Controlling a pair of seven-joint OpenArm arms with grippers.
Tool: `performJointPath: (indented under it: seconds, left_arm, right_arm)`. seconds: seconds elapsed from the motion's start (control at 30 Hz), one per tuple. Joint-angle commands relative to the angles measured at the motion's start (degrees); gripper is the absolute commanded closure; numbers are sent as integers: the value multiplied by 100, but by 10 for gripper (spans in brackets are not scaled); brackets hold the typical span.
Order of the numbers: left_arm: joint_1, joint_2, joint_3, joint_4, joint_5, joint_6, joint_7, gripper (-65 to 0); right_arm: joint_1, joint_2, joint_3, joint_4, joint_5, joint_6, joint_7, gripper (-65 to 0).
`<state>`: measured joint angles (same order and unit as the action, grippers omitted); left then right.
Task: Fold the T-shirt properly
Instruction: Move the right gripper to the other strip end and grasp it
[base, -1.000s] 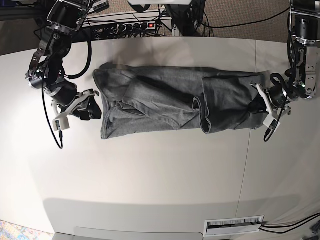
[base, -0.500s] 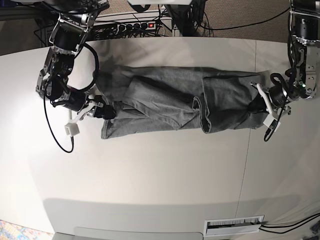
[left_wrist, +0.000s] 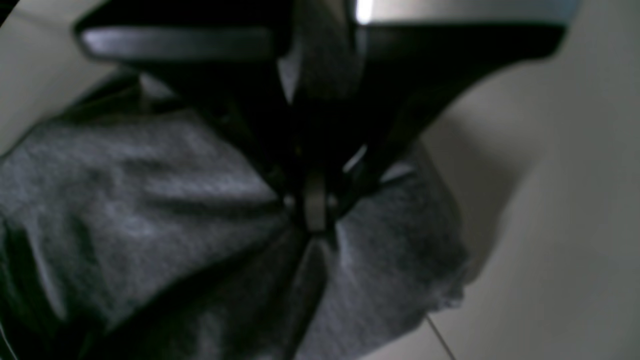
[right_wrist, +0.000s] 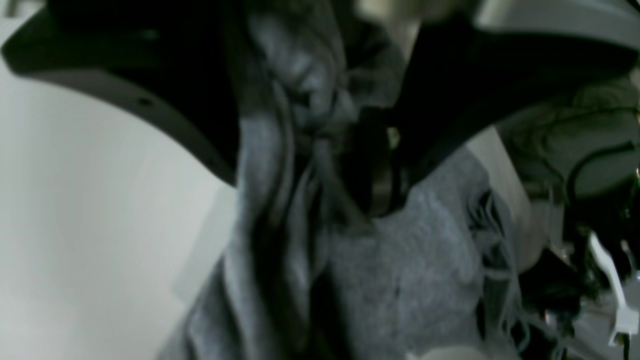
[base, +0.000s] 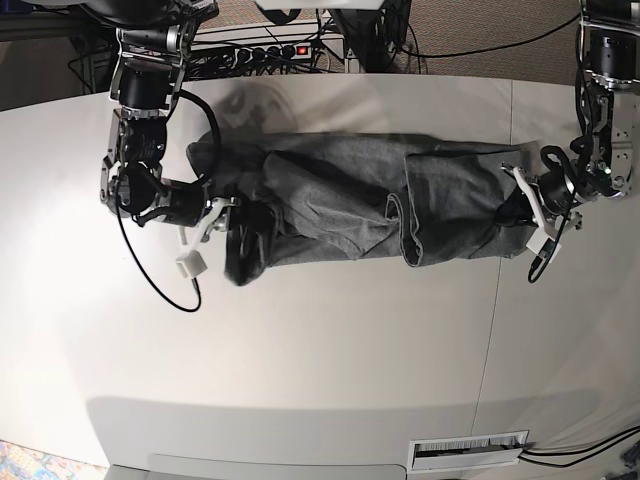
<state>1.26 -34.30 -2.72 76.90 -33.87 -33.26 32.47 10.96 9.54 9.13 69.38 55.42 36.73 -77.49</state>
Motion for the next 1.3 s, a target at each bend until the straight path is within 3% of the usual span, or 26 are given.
performJointPath:
  seconds: [0.0, 0.17, 0.4, 0.67, 1.1, 1.27]
  left_arm:
    - [81, -76, 28, -42, 365, 26, 496, 0]
    - [81, -76, 28, -42, 365, 26, 496, 0]
    - [81, -76, 28, -42, 363, 26, 490, 0]
    - [81, -74, 28, -42, 363, 26, 437, 0]
    - [83, -76, 28, -42, 365, 26, 387, 0]
    - [81, -74, 28, -42, 363, 26, 385, 0]
  right_arm:
    - [48, 26, -103, 31, -299, -11, -190, -260]
    - [50, 52, -68, 37, -365, -11, -251, -260]
    - [46, 140, 721, 37, -44, -13, -251, -260]
    - [11, 603, 968, 35, 205, 103, -251, -260]
    - [-446, 297, 957, 35, 566, 201, -251, -260]
    - [-422, 35, 957, 35, 566, 201, -251, -260]
